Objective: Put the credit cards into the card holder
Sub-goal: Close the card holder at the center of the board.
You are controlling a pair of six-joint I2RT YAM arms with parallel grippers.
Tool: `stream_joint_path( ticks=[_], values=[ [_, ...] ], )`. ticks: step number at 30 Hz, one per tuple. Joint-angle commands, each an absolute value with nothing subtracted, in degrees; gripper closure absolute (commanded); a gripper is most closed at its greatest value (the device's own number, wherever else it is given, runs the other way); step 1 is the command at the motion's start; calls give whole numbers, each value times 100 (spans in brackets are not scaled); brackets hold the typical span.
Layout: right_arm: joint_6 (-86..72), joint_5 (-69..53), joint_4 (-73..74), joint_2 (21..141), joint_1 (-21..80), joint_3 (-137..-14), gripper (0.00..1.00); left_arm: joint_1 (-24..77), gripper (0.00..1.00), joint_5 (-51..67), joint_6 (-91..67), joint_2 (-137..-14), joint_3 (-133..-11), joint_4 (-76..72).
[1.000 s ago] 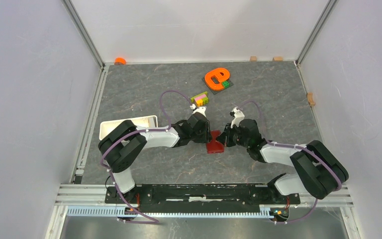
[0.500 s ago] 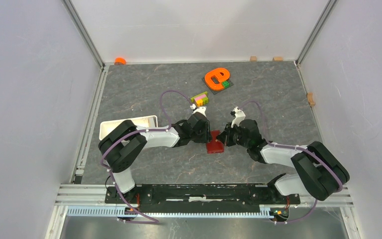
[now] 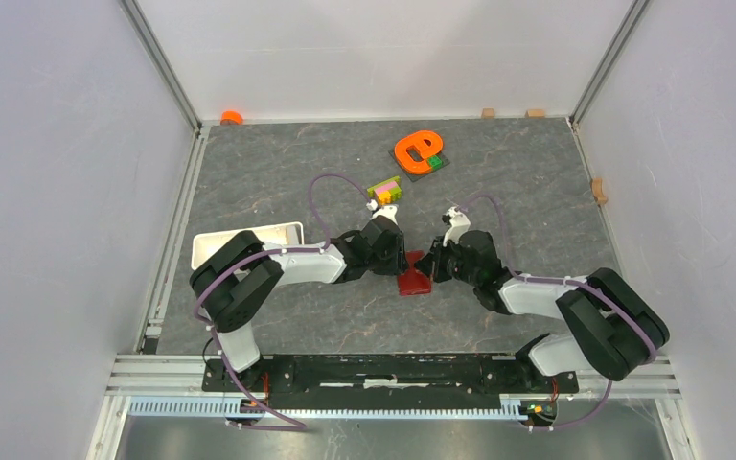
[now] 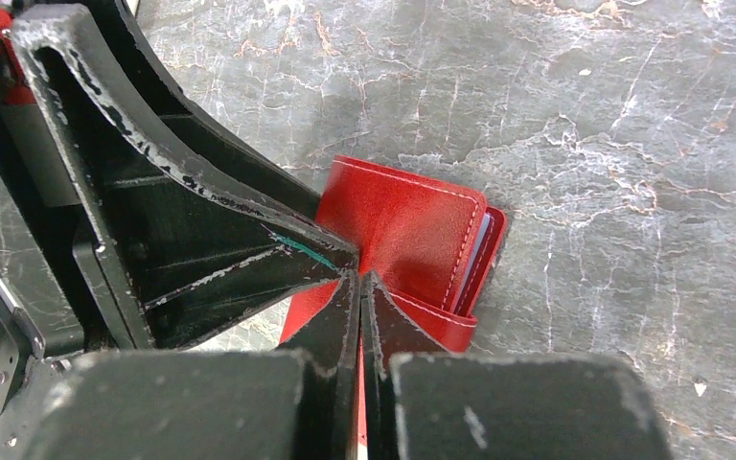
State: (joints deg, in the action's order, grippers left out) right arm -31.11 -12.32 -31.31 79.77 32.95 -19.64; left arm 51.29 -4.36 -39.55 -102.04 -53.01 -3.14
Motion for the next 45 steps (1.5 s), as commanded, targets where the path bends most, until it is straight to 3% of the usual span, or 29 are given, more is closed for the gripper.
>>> stream_joint_path(
  ticks=[1,31,38,45],
  values=[
    [-3124,-1122,-3508,8093,3355,-1946,100,5238,59,-437,-3771,-10586,-5194,456],
    [-3385,-202,-4270,8127,3792,-938,100,5238,60,-477,-3757,-10573,-5265,545],
    [-3132,-267,-3844,7940,3823,-1297,100,5238,60,-512,-3744,-10506,-5217,558],
    [-1986,412,-1887,6980,3823,-1977,59,5236,57,-488,-3792,-10218,-5098,406]
  ],
)
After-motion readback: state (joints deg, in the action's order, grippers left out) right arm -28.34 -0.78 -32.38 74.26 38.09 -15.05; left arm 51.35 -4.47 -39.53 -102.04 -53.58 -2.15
